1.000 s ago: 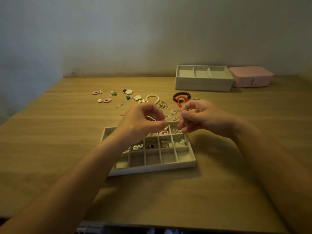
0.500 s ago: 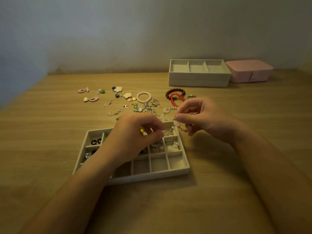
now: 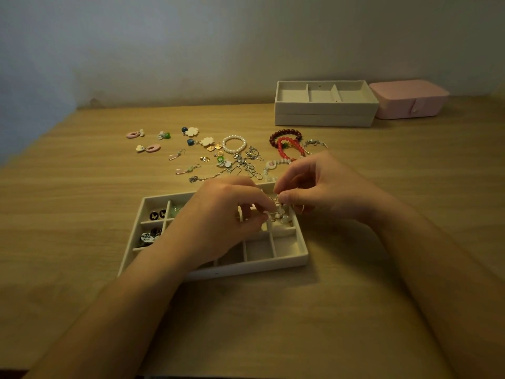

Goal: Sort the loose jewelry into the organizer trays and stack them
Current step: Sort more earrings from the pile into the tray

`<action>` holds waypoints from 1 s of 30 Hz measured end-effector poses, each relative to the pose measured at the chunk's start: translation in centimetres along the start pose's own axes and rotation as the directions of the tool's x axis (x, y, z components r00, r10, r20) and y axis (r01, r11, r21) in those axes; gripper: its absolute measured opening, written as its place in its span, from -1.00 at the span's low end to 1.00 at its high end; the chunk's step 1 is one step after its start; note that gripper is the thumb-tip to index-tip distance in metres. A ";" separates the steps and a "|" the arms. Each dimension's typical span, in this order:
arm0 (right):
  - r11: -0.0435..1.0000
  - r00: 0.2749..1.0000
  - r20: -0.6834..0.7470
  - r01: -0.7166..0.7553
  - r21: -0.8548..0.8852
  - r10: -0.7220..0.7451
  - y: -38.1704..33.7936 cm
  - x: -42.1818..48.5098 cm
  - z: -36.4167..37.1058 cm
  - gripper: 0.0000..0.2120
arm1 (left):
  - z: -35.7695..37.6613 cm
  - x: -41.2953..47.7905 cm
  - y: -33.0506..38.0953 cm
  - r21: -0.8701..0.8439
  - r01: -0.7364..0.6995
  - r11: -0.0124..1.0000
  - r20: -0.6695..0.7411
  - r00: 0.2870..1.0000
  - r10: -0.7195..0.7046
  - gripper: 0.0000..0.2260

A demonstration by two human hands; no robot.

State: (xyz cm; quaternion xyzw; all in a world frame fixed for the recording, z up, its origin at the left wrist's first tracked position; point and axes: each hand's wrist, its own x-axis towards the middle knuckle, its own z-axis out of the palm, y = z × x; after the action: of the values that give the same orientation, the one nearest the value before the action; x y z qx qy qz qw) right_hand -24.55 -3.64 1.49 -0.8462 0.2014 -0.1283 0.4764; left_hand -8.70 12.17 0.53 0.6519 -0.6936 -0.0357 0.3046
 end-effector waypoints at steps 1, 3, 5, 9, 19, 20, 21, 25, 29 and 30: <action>1.000 1.000 -0.008 0.004 -0.008 -0.004 0.0 0.0 0.1 -0.89 | 0.1 0.0 0.1 -0.004 -0.002 1.000 0.000 1.000 0.002 -0.81; 1.000 0.999 -0.034 0.013 -0.003 -0.013 -0.1 0.0 0.1 -0.88 | 0.2 0.1 0.2 -0.020 0.001 1.000 0.001 1.000 -0.001 -0.80; 0.999 0.998 -0.063 0.019 0.028 -0.017 -0.1 -0.1 -0.1 -0.88 | 0.4 0.1 0.3 -0.033 0.008 0.999 0.004 1.000 -0.008 -0.80; 0.995 0.996 -0.088 0.025 0.094 -0.016 -0.2 -0.2 -0.2 -0.83 | 0.8 0.2 0.5 -0.060 -0.004 0.998 -0.006 1.000 0.004 -0.82; 0.993 0.996 -0.076 0.044 0.105 -0.036 -0.1 0.2 0.5 -0.82 | 1.7 0.3 0.8 -0.002 -0.083 0.997 -0.020 0.996 0.083 -0.85; 0.995 0.997 -0.074 0.041 0.095 -0.034 -0.1 0.2 0.5 -0.82 | 1.8 0.2 1.0 0.017 -0.085 0.996 -0.015 0.996 0.085 -0.85; 0.996 0.997 -0.072 0.040 0.079 -0.034 -0.1 0.2 0.5 -0.83 | 1.9 0.3 1.1 0.040 -0.081 0.996 -0.015 0.997 0.082 -0.85; 0.998 0.997 -0.050 0.055 0.009 -0.055 -0.2 0.3 0.5 -0.85 | 2.2 0.3 1.6 0.101 -0.059 0.993 -0.056 0.996 0.064 -0.87; 0.990 0.993 -0.052 0.096 -0.105 -0.102 -0.5 0.1 0.4 -0.85 | 2.1 0.2 2.1 0.066 -0.012 0.998 -0.042 0.999 0.015 -0.83; 0.987 0.993 -0.050 0.098 -0.124 -0.104 -0.5 0.1 0.3 -0.85 | 2.0 0.2 2.1 0.033 0.017 0.999 -0.049 0.999 -0.015 -0.84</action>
State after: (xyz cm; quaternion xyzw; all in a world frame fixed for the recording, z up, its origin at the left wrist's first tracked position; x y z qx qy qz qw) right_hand -24.21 -3.19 1.78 -0.8787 0.1789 -0.1634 0.4113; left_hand -11.45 11.60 -0.08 0.6630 -0.6812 -0.0106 0.3102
